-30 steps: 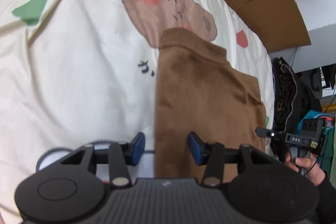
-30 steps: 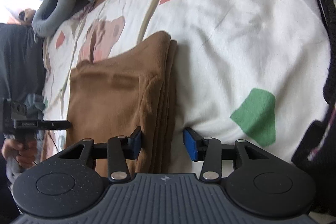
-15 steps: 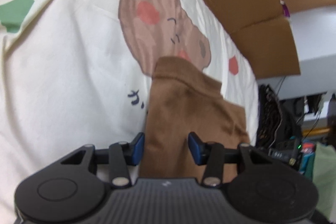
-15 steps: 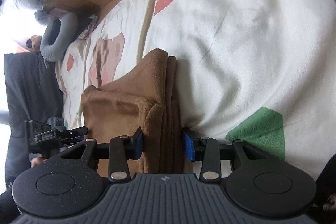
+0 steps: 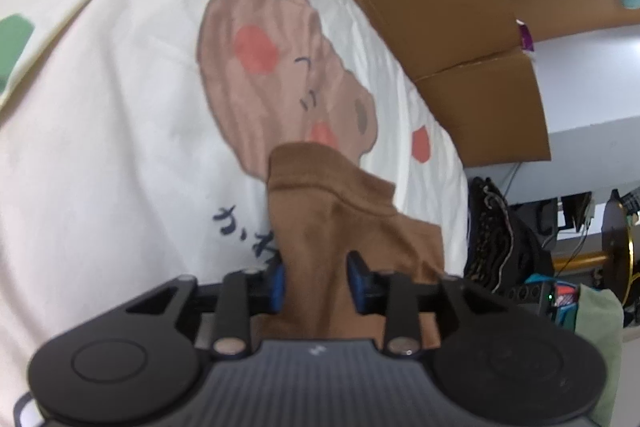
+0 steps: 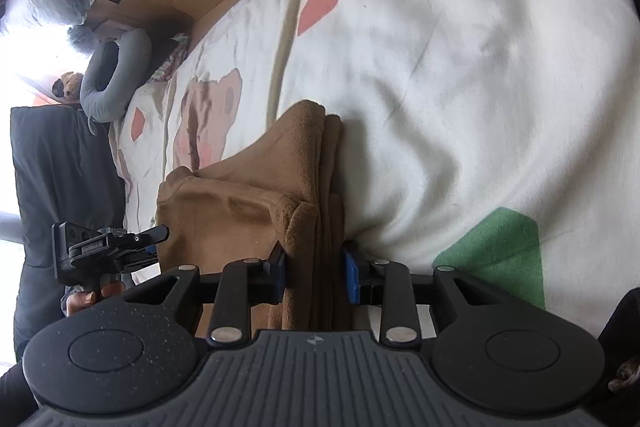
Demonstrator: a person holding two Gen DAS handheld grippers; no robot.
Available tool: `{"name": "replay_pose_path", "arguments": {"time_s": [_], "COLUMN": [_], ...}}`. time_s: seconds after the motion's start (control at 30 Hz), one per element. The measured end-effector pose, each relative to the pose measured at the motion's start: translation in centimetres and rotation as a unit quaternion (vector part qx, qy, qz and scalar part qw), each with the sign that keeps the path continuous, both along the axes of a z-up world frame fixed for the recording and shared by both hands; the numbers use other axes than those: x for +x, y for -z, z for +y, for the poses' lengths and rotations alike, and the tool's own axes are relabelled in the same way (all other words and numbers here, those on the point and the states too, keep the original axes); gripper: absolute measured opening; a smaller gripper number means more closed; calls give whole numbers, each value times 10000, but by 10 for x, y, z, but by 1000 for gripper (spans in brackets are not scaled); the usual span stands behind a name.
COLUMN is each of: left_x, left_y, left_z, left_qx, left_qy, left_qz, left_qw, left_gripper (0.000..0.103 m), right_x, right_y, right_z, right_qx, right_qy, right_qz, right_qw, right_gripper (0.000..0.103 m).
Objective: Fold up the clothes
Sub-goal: 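Grasp the folded shirt end with both grippers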
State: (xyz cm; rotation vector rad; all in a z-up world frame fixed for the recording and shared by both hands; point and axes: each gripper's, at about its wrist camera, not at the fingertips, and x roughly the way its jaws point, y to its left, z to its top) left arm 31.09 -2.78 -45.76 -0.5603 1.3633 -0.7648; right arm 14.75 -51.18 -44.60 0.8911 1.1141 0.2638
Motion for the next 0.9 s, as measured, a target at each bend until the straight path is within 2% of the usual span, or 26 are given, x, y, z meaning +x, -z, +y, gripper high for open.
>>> {"name": "replay_pose_path", "arguments": {"time_s": [0.27, 0.33, 0.37, 0.4, 0.57, 0.63, 0.9], "left_x": [-4, -2, -1, 0, -1, -1, 1], "left_y": [13, 11, 9, 8, 4, 6, 16], "left_z": [-6, -8, -8, -8, -6, -6, -13], "left_qx": [-23, -62, -113, -164, -268, -226, -148], "left_qy": [-18, -28, -23, -18, 63, 60, 100], "left_qz": [175, 143, 126, 109, 106, 124, 158], "left_qw": [9998, 9999, 9999, 9998, 9996, 9997, 9997], "left_gripper": [40, 32, 25, 22, 25, 28, 29], "right_x": [5, 8, 8, 8, 4, 5, 6], "right_y": [11, 7, 5, 1, -12, -9, 10], "right_z": [5, 6, 6, 5, 2, 4, 13], "right_qx": [199, 192, 193, 199, 290, 224, 233], "right_qy": [75, 88, 92, 93, 23, -7, -22], "right_qz": [-20, -49, -78, -124, -291, -257, -141], "right_qw": [9998, 9998, 9997, 9997, 9992, 9994, 9996], "right_gripper": [37, 32, 32, 32, 33, 32, 32]}}
